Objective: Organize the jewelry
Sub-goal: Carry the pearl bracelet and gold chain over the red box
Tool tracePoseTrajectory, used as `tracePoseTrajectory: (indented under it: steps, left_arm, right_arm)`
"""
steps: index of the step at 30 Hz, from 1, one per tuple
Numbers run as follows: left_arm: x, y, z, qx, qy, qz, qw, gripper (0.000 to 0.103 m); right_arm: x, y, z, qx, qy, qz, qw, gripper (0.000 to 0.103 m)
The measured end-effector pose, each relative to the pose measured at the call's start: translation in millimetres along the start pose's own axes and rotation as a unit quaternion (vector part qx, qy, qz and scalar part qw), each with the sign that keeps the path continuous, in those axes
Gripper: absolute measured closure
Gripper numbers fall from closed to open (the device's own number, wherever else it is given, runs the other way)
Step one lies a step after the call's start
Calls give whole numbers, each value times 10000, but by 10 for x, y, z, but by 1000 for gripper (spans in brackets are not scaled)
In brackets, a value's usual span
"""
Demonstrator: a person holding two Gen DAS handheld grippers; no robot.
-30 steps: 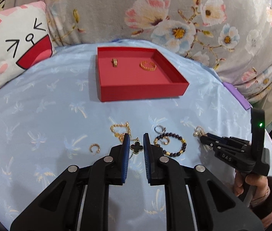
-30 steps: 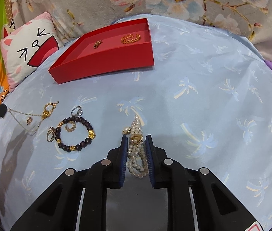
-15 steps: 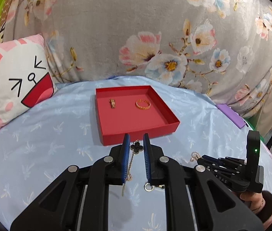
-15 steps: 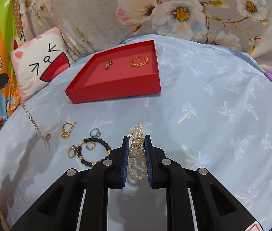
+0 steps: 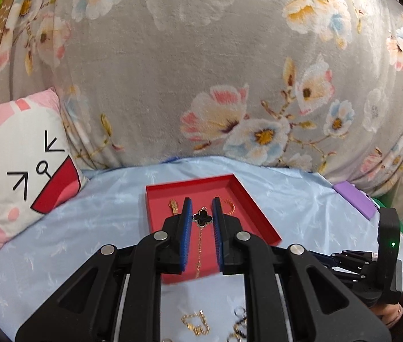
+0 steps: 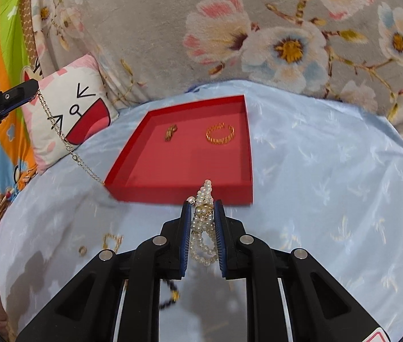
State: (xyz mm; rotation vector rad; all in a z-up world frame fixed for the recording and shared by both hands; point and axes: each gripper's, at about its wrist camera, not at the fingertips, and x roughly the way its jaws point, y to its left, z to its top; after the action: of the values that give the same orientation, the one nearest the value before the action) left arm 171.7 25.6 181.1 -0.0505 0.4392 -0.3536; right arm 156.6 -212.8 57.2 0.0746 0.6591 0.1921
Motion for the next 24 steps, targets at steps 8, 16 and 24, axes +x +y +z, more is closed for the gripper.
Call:
tracePoseTrajectory:
  steps: [8,16,24]
  left_arm:
    - [605,13,257,168,-87,285,9994,89]
    - [1132,109,300,2,144,239,9996,89]
    - [1484,160,236,-144,279,326,9990,89]
  right_arm:
    - [615,-45,446,55,128,-209,9997,87]
    - [1123,-144,645,166,312,-365,9987,87]
    - [1465,-211,690,309,502,-262,9979,87]
